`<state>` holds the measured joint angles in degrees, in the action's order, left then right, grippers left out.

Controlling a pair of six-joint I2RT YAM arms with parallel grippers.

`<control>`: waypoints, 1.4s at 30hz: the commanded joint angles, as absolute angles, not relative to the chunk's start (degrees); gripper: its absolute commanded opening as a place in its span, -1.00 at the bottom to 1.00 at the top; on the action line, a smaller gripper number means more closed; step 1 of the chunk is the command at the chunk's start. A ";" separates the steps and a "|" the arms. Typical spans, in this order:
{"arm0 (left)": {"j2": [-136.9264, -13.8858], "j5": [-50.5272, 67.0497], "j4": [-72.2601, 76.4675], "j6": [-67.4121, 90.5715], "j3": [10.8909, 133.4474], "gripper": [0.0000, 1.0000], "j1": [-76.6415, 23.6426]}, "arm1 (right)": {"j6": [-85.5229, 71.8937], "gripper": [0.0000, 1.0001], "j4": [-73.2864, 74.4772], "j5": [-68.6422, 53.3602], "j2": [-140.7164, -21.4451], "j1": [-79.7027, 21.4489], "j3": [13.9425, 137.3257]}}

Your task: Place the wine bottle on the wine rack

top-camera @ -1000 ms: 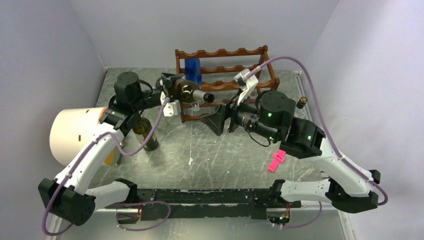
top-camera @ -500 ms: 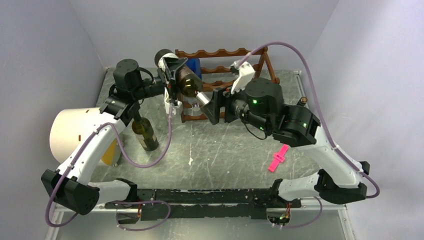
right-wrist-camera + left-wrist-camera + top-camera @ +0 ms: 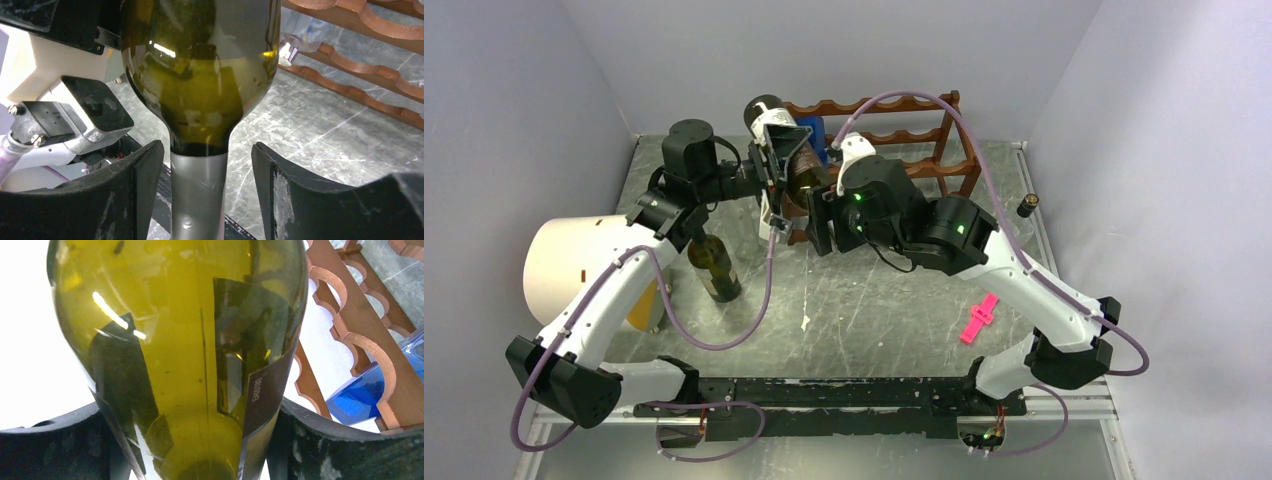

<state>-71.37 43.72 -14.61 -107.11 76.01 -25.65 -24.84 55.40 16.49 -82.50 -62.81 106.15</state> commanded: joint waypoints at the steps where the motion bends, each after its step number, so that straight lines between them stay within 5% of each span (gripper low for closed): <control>1: -69.97 47.08 -10.42 -110.29 77.53 -0.86 -26.27 | -26.01 0.32 55.44 17.11 -82.77 -62.78 106.48; 11: -68.83 44.48 -7.96 -111.60 74.17 -0.86 -26.68 | -28.27 0.09 53.74 17.44 -83.21 -62.73 102.12; 17: -69.59 45.82 -10.49 -106.61 76.81 -0.86 -26.70 | -26.87 -0.67 52.46 17.86 -82.64 -62.72 101.10; 21: -69.52 46.53 -9.04 -104.04 75.78 -0.82 -26.66 | -26.39 -1.00 51.78 18.56 -81.73 -62.38 100.75; 23: -69.60 46.86 -9.14 -102.85 75.72 -0.63 -26.63 | -26.36 -1.00 51.58 19.14 -81.17 -62.11 100.20; 27: -68.99 47.88 -4.48 -99.67 72.60 0.17 -26.69 | -26.33 -1.00 50.35 19.77 -79.98 -61.81 99.08; 29: -68.78 47.91 -2.82 -98.76 70.86 0.97 -26.68 | -26.52 -1.00 49.63 20.97 -79.09 -61.74 98.45; 42: -66.32 47.67 -1.46 -97.10 64.67 0.92 -26.85 | -28.49 -1.00 47.83 30.03 -74.71 -60.81 95.87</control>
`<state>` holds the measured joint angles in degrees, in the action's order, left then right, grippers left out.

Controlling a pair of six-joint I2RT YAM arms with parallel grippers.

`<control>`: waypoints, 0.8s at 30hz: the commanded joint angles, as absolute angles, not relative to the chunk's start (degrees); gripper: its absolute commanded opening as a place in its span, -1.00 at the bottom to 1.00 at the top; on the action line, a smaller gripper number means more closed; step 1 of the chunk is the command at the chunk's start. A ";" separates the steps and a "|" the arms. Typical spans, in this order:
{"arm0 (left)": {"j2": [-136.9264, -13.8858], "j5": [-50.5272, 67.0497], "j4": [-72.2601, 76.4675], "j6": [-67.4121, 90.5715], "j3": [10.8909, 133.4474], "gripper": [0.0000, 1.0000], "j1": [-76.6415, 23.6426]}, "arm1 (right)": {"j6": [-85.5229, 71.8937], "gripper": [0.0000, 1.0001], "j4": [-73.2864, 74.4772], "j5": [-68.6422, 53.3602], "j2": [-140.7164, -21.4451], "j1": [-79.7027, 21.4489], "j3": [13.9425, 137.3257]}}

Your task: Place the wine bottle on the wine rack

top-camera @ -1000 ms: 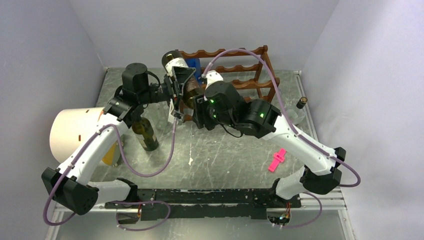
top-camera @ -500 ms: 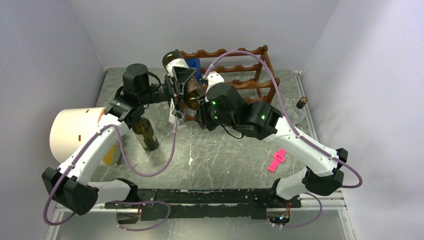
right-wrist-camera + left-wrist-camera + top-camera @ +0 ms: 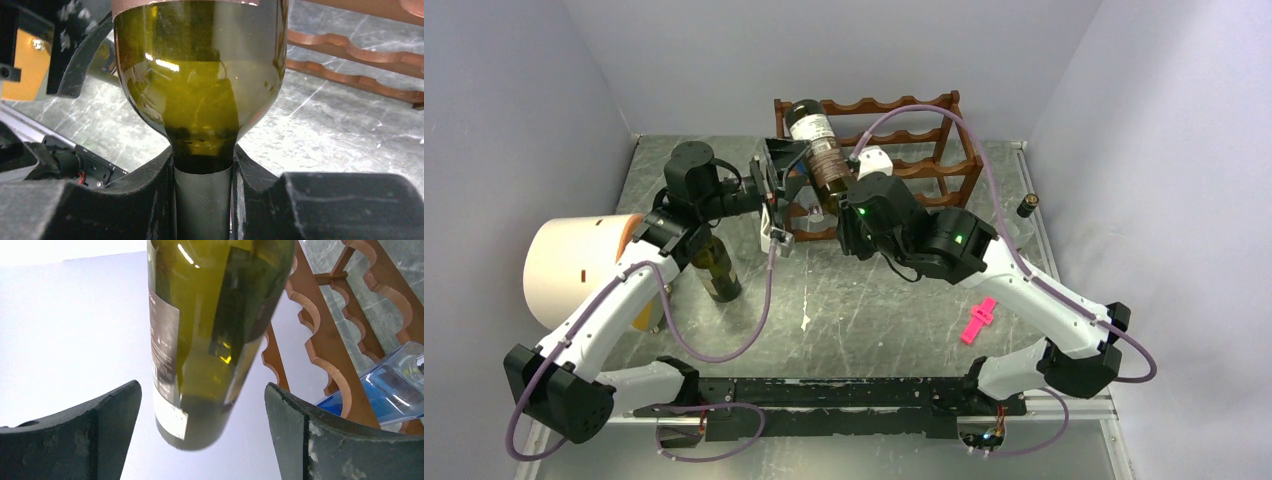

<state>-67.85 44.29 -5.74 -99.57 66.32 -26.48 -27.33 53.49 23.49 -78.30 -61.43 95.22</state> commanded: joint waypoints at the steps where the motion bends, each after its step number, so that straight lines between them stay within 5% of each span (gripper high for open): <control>1: -66.28 47.58 -0.81 -96.51 64.42 0.92 -26.95 | -28.52 -1.00 47.75 30.32 -74.45 -60.74 95.78; 6: -66.36 48.73 4.63 -87.58 65.02 0.92 -27.16 | -28.53 -1.00 48.56 31.75 -73.30 -60.30 95.18; 17: -67.95 54.13 9.38 -38.29 74.93 0.92 -27.07 | -27.20 -1.00 52.57 29.30 -65.36 -60.30 88.63; 21: -65.05 39.41 19.44 -3.17 71.67 0.92 -27.03 | -27.61 -1.00 54.09 26.48 -62.29 -60.30 85.27; 24: -63.40 30.37 13.38 13.34 70.91 0.92 -27.05 | -27.86 -1.00 54.71 23.93 -60.16 -60.25 82.47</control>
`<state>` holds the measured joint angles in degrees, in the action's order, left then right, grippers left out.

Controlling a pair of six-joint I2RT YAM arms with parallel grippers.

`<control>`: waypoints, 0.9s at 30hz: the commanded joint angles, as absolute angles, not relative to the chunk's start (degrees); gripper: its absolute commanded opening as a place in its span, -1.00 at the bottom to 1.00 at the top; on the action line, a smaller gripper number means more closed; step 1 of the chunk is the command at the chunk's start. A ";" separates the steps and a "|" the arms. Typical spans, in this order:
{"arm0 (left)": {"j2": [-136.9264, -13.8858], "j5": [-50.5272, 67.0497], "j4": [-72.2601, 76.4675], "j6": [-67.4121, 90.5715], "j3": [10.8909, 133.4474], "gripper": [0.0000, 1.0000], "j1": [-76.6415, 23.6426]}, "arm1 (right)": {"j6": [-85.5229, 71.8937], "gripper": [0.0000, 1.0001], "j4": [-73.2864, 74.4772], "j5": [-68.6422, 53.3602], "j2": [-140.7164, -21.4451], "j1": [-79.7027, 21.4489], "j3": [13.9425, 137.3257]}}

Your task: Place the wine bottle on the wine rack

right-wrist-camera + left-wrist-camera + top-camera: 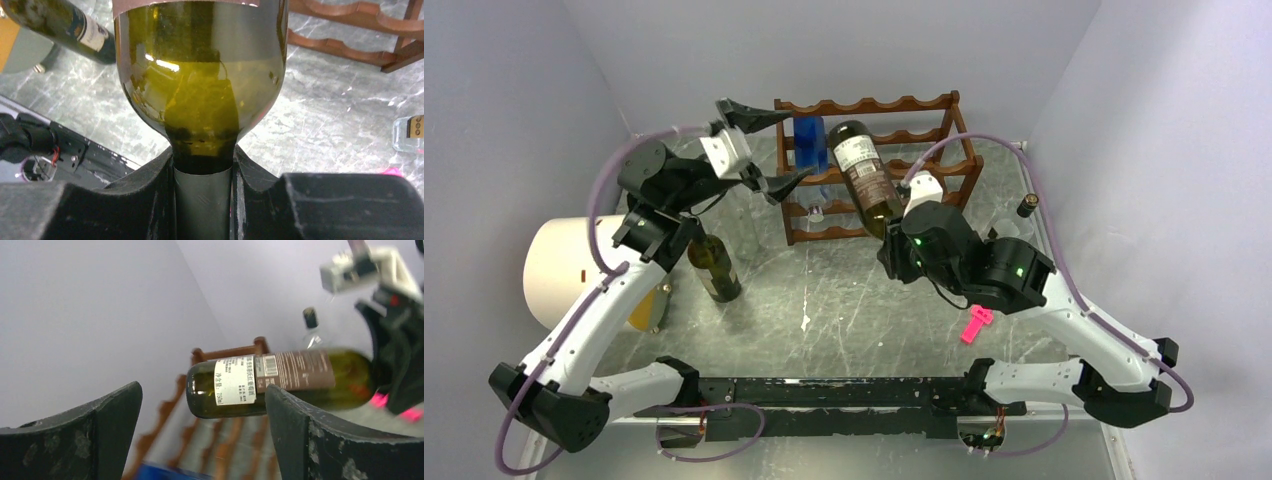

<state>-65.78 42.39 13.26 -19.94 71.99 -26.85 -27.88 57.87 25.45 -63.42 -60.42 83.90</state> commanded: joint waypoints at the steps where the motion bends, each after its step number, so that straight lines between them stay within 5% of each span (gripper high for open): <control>1: -63.37 31.87 11.62 15.86 70.48 0.92 -27.07 | -27.95 -1.00 54.89 23.48 -59.44 -60.30 81.63; 10: -66.48 30.95 -12.41 25.01 72.56 0.92 -26.99 | -29.07 -1.00 53.46 23.35 -55.03 -60.29 72.56; 27: -57.75 29.15 -9.90 15.23 67.94 0.92 -27.01 | -25.35 -1.00 46.42 24.51 -50.52 -60.29 60.97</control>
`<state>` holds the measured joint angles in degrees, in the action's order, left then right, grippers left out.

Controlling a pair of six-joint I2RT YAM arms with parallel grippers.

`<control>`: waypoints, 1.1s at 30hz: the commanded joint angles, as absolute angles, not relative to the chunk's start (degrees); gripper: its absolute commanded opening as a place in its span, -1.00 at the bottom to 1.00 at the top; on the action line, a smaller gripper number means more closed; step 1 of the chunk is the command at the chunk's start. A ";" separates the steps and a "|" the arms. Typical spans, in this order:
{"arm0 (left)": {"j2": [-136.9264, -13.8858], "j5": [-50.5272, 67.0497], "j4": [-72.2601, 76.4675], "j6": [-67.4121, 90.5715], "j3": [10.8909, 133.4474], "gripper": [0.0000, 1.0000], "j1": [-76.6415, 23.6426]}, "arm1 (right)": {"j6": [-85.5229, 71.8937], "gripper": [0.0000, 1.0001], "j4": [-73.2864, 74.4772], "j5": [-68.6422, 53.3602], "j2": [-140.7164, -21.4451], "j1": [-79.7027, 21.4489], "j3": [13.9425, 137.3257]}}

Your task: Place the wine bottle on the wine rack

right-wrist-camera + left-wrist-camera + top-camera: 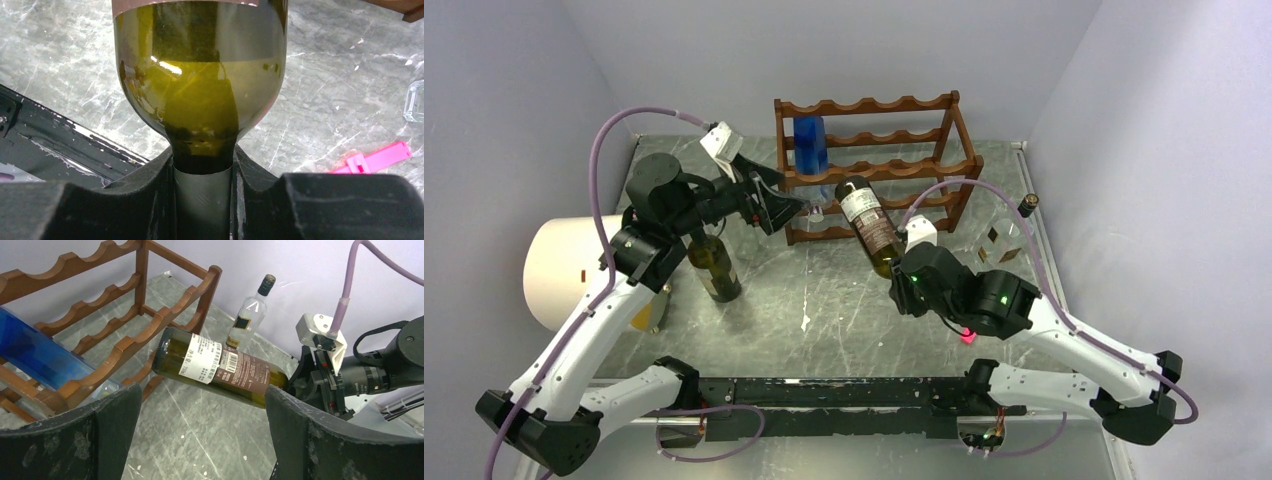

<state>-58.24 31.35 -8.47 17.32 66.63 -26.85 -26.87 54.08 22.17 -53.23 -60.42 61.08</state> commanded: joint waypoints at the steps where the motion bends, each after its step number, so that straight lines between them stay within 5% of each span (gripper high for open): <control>1: -57.61 28.87 -10.00 15.32 67.94 0.92 -27.04 | -25.19 -1.00 46.41 24.52 -50.24 -60.27 60.77; 13: -58.11 3.28 -22.51 22.74 78.09 0.92 -27.07 | -23.11 -1.00 46.52 21.84 -46.80 -60.32 58.85; 33: -59.29 7.19 -21.92 21.98 77.20 0.92 -27.00 | -34.27 -1.00 50.79 23.32 -51.77 -60.21 55.78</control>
<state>-59.09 5.39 -22.17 21.91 77.32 -26.85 -31.16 54.92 20.38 -51.70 -60.42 56.86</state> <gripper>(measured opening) 0.960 0.359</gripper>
